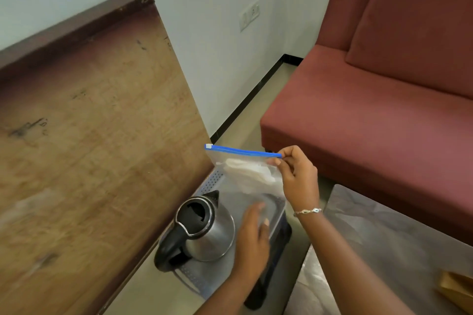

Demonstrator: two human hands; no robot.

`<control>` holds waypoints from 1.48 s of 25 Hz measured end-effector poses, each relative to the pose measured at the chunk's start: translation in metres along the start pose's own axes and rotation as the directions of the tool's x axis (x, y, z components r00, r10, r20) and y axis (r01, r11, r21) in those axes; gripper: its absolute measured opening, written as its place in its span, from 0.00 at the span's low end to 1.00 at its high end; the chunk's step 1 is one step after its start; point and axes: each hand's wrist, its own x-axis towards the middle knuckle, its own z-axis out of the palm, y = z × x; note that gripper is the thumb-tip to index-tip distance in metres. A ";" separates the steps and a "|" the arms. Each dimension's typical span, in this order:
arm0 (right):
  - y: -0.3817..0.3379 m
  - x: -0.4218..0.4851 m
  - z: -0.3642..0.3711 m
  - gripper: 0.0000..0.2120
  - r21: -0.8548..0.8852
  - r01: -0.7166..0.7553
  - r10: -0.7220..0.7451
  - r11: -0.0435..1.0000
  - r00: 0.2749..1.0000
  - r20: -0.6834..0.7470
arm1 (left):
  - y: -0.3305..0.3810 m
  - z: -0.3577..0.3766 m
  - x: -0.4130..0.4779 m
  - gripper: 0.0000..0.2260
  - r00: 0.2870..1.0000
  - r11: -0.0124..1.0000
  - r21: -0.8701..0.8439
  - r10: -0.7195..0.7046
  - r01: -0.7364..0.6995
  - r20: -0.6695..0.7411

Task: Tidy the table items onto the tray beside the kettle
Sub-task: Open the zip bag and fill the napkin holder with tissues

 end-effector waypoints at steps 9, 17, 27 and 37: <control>-0.050 -0.106 -0.179 0.11 0.037 0.083 -0.080 0.996 0.992 -0.094 | 0.105 0.000 -0.059 0.21 0.928 0.889 -0.434 -0.029 -0.146 -0.371; -0.041 -0.174 -0.299 0.15 0.137 0.071 -0.031 0.988 0.961 -0.273 | 0.159 0.055 -0.115 0.15 0.992 0.779 -0.619 0.030 -0.101 -0.124; -0.035 -0.225 -0.355 0.10 -0.266 0.014 -0.131 0.964 0.894 -0.429 | 0.200 0.096 -0.168 0.12 0.943 0.834 -0.461 0.332 -0.302 -0.018; -0.062 -0.235 -0.312 0.08 -0.323 0.207 -0.274 0.924 0.945 -0.178 | 0.207 0.102 -0.190 0.10 0.838 0.847 -0.249 0.516 -0.470 0.174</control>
